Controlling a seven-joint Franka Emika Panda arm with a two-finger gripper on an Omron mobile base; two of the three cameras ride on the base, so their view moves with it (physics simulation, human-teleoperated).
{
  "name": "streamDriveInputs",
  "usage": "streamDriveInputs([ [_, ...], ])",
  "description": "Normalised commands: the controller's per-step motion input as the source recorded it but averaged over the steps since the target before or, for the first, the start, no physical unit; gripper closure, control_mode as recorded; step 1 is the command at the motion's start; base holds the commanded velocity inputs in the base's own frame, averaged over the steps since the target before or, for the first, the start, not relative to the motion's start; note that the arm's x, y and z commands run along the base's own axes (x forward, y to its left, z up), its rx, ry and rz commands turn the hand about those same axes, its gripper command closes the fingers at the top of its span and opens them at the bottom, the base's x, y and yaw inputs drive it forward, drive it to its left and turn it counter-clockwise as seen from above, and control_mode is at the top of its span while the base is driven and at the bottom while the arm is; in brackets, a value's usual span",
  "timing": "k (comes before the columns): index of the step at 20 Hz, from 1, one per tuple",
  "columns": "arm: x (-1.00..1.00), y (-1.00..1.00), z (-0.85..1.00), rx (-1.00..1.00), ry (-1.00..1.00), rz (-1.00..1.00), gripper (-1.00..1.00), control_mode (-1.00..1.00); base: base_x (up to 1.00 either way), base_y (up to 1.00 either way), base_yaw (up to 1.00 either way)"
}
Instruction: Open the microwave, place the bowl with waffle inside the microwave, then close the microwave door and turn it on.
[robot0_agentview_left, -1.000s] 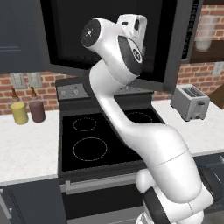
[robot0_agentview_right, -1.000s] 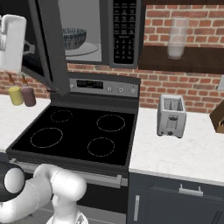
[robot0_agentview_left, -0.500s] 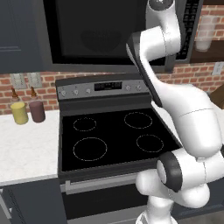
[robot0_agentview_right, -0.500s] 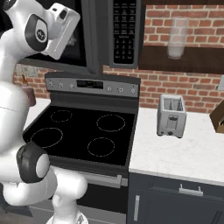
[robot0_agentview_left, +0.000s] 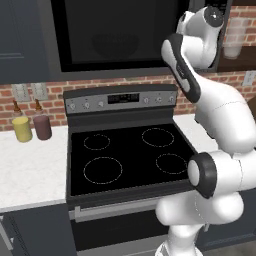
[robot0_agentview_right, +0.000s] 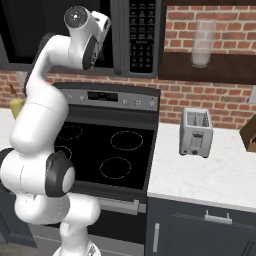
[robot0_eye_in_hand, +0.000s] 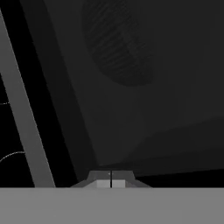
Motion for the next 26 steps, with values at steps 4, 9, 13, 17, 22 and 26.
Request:
streamDriveInputs([
  [4, 1.0, 0.0, -0.4, 0.0, -0.18, 0.38, 1.0, -1.0, 0.0, 0.0, 0.0],
  [9, 1.0, 0.02, -0.46, 0.0, -0.17, 0.37, 1.0, -1.0, 0.0, 0.0, 0.0],
  [13, 1.0, 0.17, -0.52, 0.0, -0.23, 0.33, 1.0, -1.0, 0.0, 0.0, 0.0],
  [17, 0.51, 0.21, -0.21, -0.04, -0.35, 0.28, 1.0, -1.0, 0.0, 0.0, 0.0],
  [22, -0.75, 0.35, 0.01, -0.16, -0.58, 0.15, 1.0, -1.0, 0.0, 0.0, 0.0],
  [26, -1.0, 0.07, 0.17, -0.18, -0.43, 0.01, 1.0, -1.0, 0.0, 0.0, 0.0],
])
